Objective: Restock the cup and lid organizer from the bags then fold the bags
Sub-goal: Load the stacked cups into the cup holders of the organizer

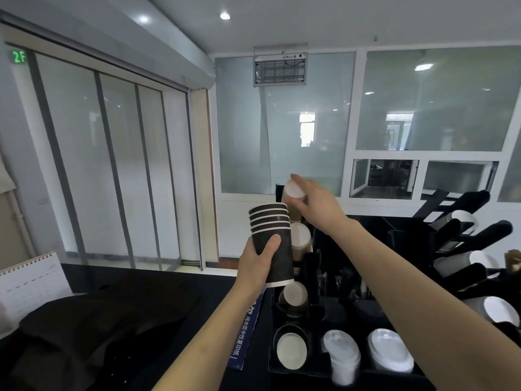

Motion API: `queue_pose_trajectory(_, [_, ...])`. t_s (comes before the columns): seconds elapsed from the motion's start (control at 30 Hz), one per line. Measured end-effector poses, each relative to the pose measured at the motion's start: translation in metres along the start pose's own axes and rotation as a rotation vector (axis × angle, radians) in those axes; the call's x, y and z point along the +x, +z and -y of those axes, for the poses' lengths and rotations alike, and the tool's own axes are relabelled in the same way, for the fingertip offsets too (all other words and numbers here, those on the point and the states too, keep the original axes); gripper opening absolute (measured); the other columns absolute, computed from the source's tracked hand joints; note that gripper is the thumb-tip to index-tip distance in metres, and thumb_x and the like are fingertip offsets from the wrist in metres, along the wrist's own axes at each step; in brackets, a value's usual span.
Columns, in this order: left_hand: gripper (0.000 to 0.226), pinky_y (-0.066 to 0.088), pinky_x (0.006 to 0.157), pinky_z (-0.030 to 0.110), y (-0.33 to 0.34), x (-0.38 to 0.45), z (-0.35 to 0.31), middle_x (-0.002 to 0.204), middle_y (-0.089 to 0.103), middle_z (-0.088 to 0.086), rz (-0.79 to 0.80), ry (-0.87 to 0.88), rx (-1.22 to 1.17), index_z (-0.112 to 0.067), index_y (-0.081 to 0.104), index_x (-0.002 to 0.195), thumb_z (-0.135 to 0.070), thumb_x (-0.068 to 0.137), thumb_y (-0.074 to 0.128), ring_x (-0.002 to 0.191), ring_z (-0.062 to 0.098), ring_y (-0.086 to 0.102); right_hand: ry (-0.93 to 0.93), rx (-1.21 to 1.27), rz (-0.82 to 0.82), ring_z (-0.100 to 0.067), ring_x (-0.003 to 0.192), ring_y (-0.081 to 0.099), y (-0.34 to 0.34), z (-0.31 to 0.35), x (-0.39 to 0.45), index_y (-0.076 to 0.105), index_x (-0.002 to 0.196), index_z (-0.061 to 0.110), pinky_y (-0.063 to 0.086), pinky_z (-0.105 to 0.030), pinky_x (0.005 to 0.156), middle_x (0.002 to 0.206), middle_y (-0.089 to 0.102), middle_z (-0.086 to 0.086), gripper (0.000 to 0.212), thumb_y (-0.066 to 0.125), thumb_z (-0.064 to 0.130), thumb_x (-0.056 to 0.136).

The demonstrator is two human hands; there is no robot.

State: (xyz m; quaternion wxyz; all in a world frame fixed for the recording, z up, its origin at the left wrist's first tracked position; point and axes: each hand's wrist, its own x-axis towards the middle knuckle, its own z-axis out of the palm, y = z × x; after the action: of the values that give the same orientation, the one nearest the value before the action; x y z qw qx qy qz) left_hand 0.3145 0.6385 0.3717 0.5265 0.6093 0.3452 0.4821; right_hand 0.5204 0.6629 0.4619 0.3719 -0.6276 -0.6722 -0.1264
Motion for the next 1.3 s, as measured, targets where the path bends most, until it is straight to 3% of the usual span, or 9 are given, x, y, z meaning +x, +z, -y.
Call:
queue_pose_trajectory(0.17, [0.091, 0.054, 0.101, 0.042, 0.0, -0.002, -0.004, 0.124, 0.067, -0.005, -0.003, -0.013, 0.011, -0.027, 0.054, 0.137, -0.08, 0.063, 0.064, 0.114, 0.015, 0.065, 0.018, 0.01, 0.003, -0.028, 0.123, 0.058, 0.002, 0.0, -0.001, 0.036, 0.159, 0.03, 0.051, -0.05, 0.101, 0.147, 0.055, -0.006, 0.066, 0.06, 0.051, 0.101])
queue_pose_trajectory(0.33, [0.089, 0.054, 0.102, 0.043, -0.002, 0.0, -0.01, 0.123, 0.069, -0.005, -0.001, -0.052, 0.017, -0.027, 0.057, 0.135, -0.081, 0.065, 0.066, 0.112, 0.016, 0.067, 0.054, 0.106, 0.084, -0.022, 0.113, 0.06, -0.004, 0.001, 0.001, 0.028, 0.163, 0.03, 0.044, -0.032, 0.101, 0.152, 0.05, -0.007, 0.068, 0.059, 0.041, 0.104])
queue_pose_trajectory(0.43, [0.066, 0.054, 0.1, 0.038, -0.004, -0.001, -0.018, 0.123, 0.069, -0.004, 0.01, -0.063, 0.041, -0.026, 0.059, 0.131, -0.07, 0.081, 0.068, 0.111, 0.016, 0.066, 0.082, 0.123, 0.093, -0.028, 0.15, 0.036, -0.008, 0.003, -0.009, 0.014, 0.165, 0.035, 0.033, -0.04, 0.118, 0.168, 0.029, -0.009, 0.073, 0.054, 0.047, 0.105])
queue_pose_trajectory(0.5, [0.059, 0.053, 0.096, 0.034, -0.003, -0.004, -0.021, 0.123, 0.068, -0.004, 0.001, -0.054, 0.049, -0.025, 0.057, 0.133, -0.063, 0.088, 0.066, 0.111, 0.015, 0.066, 0.107, 0.156, 0.041, -0.022, 0.158, 0.02, -0.015, 0.011, -0.024, 0.016, 0.165, 0.034, 0.025, -0.045, 0.125, 0.172, 0.021, -0.005, 0.073, 0.051, 0.053, 0.105])
queue_pose_trajectory(0.63, [0.046, 0.052, 0.084, 0.025, -0.003, -0.025, -0.032, 0.121, 0.069, -0.004, -0.037, 0.024, -0.032, -0.025, 0.057, 0.129, -0.053, 0.094, 0.064, 0.106, 0.01, 0.066, 0.141, 0.366, -0.169, -0.009, 0.135, 0.051, -0.033, 0.039, -0.074, 0.05, 0.15, 0.025, 0.047, -0.04, 0.112, 0.149, 0.055, 0.007, 0.049, 0.058, 0.043, 0.105])
queue_pose_trajectory(0.77, [0.055, 0.055, 0.098, 0.038, -0.003, -0.061, -0.033, 0.123, 0.071, -0.004, 0.004, 0.006, -0.155, -0.029, 0.057, 0.132, -0.061, 0.088, 0.068, 0.112, 0.014, 0.069, 0.242, 0.639, -0.181, -0.001, 0.111, 0.065, -0.036, 0.072, -0.144, 0.062, 0.128, 0.027, 0.057, -0.034, 0.097, 0.12, 0.069, 0.015, 0.026, 0.064, 0.028, 0.102])
queue_pose_trajectory(0.93, [0.045, 0.058, 0.094, 0.034, 0.002, -0.108, -0.03, 0.12, 0.072, -0.008, 0.066, 0.031, -0.167, -0.032, 0.06, 0.128, -0.048, 0.087, 0.072, 0.105, 0.005, 0.071, 0.284, 0.896, -0.154, -0.013, 0.114, 0.068, -0.025, 0.096, -0.225, 0.061, 0.129, 0.024, 0.059, -0.034, 0.095, 0.121, 0.07, 0.004, 0.03, 0.067, 0.019, 0.1])
queue_pose_trajectory(1.13, [0.074, 0.056, 0.1, 0.041, -0.002, -0.135, -0.015, 0.121, 0.073, -0.009, 0.132, -0.012, -0.094, -0.031, 0.06, 0.133, -0.065, 0.07, 0.077, 0.112, 0.01, 0.07, 0.362, 0.995, -0.084, -0.02, 0.121, 0.067, -0.014, 0.106, -0.268, 0.055, 0.134, 0.036, 0.059, -0.039, 0.094, 0.132, 0.066, 0.001, 0.055, 0.081, 0.027, 0.087])
queue_pose_trajectory(1.3, [0.014, 0.048, 0.084, 0.014, -0.019, -0.148, 0.006, 0.11, 0.069, -0.021, 0.11, 0.03, 0.155, -0.047, 0.06, 0.11, -0.043, 0.097, 0.064, 0.101, -0.014, 0.063, 0.403, 0.922, -0.145, -0.017, 0.11, 0.07, -0.026, 0.094, -0.283, 0.06, 0.126, 0.031, 0.061, -0.035, 0.086, 0.121, 0.068, 0.003, 0.049, 0.082, 0.011, 0.088])
